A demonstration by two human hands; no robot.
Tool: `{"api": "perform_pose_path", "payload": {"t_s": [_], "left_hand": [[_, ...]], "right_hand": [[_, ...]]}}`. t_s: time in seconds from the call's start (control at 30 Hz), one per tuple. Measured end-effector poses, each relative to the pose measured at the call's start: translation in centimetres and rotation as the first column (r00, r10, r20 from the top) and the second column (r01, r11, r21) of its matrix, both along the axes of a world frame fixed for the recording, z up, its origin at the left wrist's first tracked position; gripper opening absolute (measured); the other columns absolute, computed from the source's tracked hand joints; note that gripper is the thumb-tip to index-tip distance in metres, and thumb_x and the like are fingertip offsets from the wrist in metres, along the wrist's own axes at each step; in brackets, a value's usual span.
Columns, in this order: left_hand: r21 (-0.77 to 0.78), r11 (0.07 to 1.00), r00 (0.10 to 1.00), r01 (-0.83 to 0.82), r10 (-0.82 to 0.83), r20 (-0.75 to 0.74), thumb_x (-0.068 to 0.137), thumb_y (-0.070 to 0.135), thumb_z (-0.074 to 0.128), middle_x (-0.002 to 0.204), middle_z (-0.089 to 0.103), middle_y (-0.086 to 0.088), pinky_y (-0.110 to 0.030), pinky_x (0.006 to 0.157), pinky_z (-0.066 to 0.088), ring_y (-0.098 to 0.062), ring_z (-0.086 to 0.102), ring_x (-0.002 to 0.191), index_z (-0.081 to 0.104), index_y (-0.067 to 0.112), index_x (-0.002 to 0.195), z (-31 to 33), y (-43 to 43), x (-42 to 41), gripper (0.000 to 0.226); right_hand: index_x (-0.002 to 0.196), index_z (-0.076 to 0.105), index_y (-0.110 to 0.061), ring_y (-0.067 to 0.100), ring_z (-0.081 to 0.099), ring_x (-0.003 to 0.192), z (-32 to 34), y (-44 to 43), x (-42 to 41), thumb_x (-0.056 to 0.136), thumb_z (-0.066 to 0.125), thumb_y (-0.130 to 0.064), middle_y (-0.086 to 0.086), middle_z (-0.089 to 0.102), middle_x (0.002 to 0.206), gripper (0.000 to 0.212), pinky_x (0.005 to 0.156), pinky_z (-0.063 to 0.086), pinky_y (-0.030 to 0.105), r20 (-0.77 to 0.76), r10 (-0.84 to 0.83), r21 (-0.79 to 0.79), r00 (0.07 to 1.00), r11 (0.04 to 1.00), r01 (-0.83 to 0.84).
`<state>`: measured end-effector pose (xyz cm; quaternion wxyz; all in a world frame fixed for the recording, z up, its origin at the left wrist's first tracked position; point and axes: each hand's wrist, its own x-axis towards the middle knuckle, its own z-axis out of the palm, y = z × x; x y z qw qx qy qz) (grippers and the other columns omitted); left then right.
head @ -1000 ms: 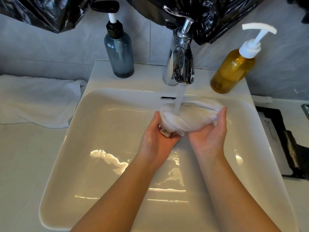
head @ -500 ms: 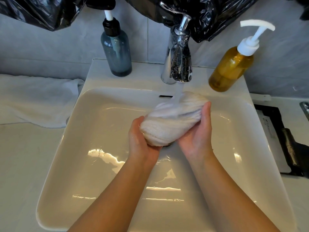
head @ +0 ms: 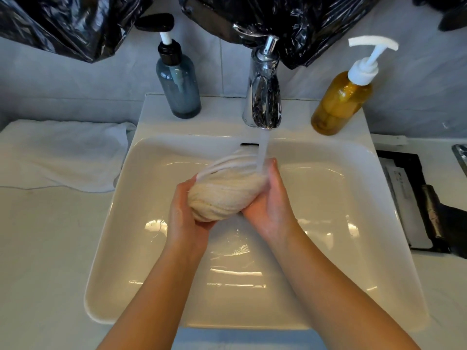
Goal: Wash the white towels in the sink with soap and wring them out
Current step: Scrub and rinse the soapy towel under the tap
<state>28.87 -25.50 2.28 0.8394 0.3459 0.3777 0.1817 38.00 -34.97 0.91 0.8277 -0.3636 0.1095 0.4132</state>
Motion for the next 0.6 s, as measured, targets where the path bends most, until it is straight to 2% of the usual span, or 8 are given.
{"api": "perform_pose_path", "payload": {"t_s": [0.07, 0.17, 0.27, 0.33, 0.4, 0.5, 0.6], "left_hand": [[-0.002, 1.0, 1.0, 0.016, -0.016, 0.003, 0.094, 0.028, 0.046, 0.086, 0.071, -0.002, -0.031, 0.07, 0.053, -0.017, 0.069, 0.081, 0.07, 0.019, 0.092, 0.2, 0.1, -0.7, 0.026], [-0.058, 0.997, 0.998, 0.058, -0.059, -0.006, 0.095, 0.031, 0.045, 0.104, 0.07, -0.009, -0.036, 0.082, 0.05, -0.022, 0.067, 0.096, 0.069, 0.013, 0.11, 0.4, -0.4, -1.3, 0.033], [-0.16, 0.983, 0.995, 0.091, -0.096, -0.027, 0.095, 0.039, 0.047, 0.106, 0.07, -0.013, -0.04, 0.082, 0.051, -0.028, 0.067, 0.097, 0.068, 0.013, 0.107, 0.7, -1.3, -1.4, 0.035], [-0.195, 0.973, 0.99, 0.126, -0.137, -0.042, 0.096, 0.045, 0.047, 0.115, 0.069, -0.016, -0.046, 0.084, 0.053, -0.032, 0.066, 0.105, 0.065, 0.01, 0.116, 0.7, -2.0, -1.6, 0.044], [-0.222, 0.965, 0.986, 0.142, -0.158, -0.056, 0.096, 0.048, 0.047, 0.122, 0.067, -0.018, -0.049, 0.09, 0.052, -0.034, 0.064, 0.114, 0.06, 0.008, 0.127, 0.7, -2.7, -1.5, 0.053], [-0.298, 0.95, 0.985, 0.097, -0.134, -0.105, 0.097, 0.046, 0.047, 0.114, 0.071, -0.017, -0.048, 0.087, 0.054, -0.033, 0.068, 0.105, 0.064, 0.01, 0.12, 0.8, -3.0, -0.3, 0.046], [-0.318, 0.944, 0.982, 0.085, -0.133, -0.132, 0.095, 0.034, 0.047, 0.088, 0.073, -0.012, -0.038, 0.069, 0.056, -0.029, 0.07, 0.077, 0.067, 0.011, 0.1, 1.0, -2.5, 1.6, 0.031]], "right_hand": [[0.144, 0.051, -0.01, 0.035, 0.054, 0.13, 0.1, 0.3, -0.2, 0.091, 0.049, -0.06, 0.02, 0.059, 0.137, 0.073, 0.113, 0.036, 0.055, -0.007, -0.007, -0.012, 1.0, 1.0, 0.007], [0.139, 0.055, -0.008, 0.033, 0.06, 0.123, 0.7, 0.2, -0.5, 0.098, 0.043, -0.057, 0.018, 0.065, 0.13, 0.066, 0.107, 0.045, 0.049, -0.039, -0.032, -0.072, 0.999, 0.997, 0.03], [0.136, 0.058, -0.006, 0.032, 0.062, 0.12, 0.8, -0.5, -0.9, 0.097, 0.043, -0.058, 0.017, 0.066, 0.126, 0.067, 0.105, 0.047, 0.048, -0.009, -0.063, -0.168, 0.998, 0.984, 0.061], [0.134, 0.059, -0.004, 0.03, 0.065, 0.113, 1.0, -0.8, -0.7, 0.098, 0.044, -0.055, 0.015, 0.069, 0.118, 0.065, 0.096, 0.052, 0.042, 0.035, -0.062, -0.217, 0.997, 0.974, 0.069], [0.122, 0.067, -0.007, 0.027, 0.068, 0.102, 1.3, -1.0, -0.2, 0.097, 0.047, -0.052, 0.012, 0.072, 0.104, 0.056, 0.084, 0.054, 0.035, 0.062, -0.053, -0.251, 0.997, 0.966, 0.067], [0.106, 0.07, -0.01, 0.025, 0.069, 0.095, 1.2, -0.8, 0.8, 0.091, 0.051, -0.048, 0.009, 0.073, 0.094, 0.044, 0.08, 0.053, 0.034, 0.109, -0.058, -0.223, 0.992, 0.971, 0.082], [0.096, 0.069, -0.011, 0.02, 0.07, 0.082, 1.1, -0.6, 1.4, 0.094, 0.042, -0.044, 0.006, 0.073, 0.085, 0.042, 0.072, 0.055, 0.03, 0.108, -0.044, -0.13, 0.993, 0.99, 0.058]]}}
